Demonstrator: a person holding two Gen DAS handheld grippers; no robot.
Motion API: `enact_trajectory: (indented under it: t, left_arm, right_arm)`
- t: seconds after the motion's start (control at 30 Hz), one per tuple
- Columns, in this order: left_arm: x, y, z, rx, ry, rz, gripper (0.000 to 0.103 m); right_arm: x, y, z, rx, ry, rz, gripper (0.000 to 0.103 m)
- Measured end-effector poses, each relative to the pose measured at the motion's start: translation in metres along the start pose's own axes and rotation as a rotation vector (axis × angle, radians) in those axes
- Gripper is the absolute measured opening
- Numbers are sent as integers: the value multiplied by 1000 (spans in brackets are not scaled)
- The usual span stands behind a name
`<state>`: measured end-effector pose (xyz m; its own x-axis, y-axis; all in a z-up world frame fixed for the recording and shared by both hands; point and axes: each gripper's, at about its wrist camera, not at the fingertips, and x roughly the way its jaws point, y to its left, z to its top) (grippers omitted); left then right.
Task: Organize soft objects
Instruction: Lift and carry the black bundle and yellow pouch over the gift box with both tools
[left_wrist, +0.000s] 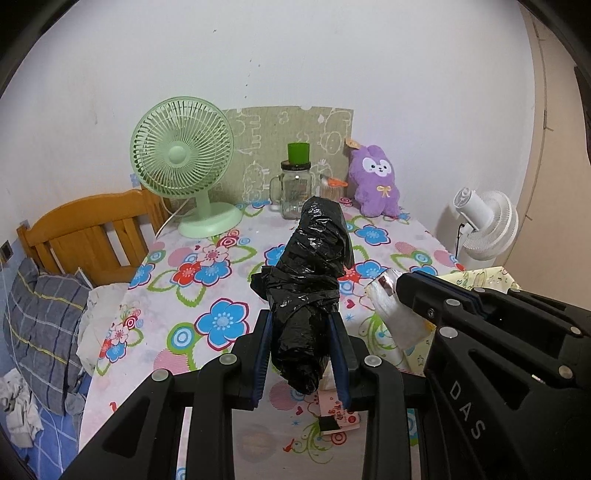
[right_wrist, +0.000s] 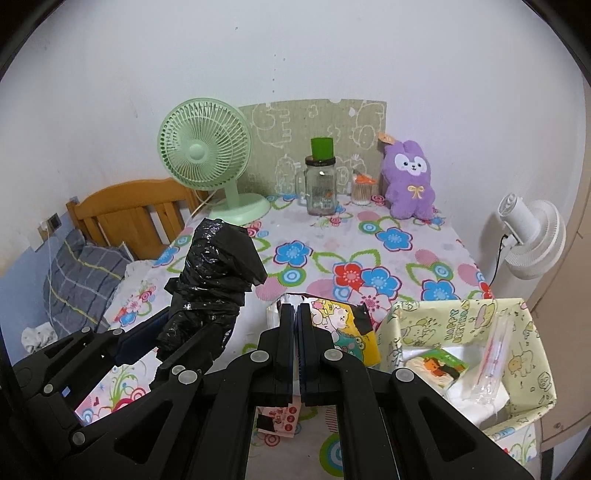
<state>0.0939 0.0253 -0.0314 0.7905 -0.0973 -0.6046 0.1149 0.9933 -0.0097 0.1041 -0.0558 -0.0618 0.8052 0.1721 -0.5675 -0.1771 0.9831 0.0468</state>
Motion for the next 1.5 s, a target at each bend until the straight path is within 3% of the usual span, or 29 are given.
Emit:
enact_trajectory:
  t: [1.5]
  left_arm:
    - [6,-107,16,82,-9,-114,29]
  right_arm:
    - [-36,-109,-5,67,-34,-106,4]
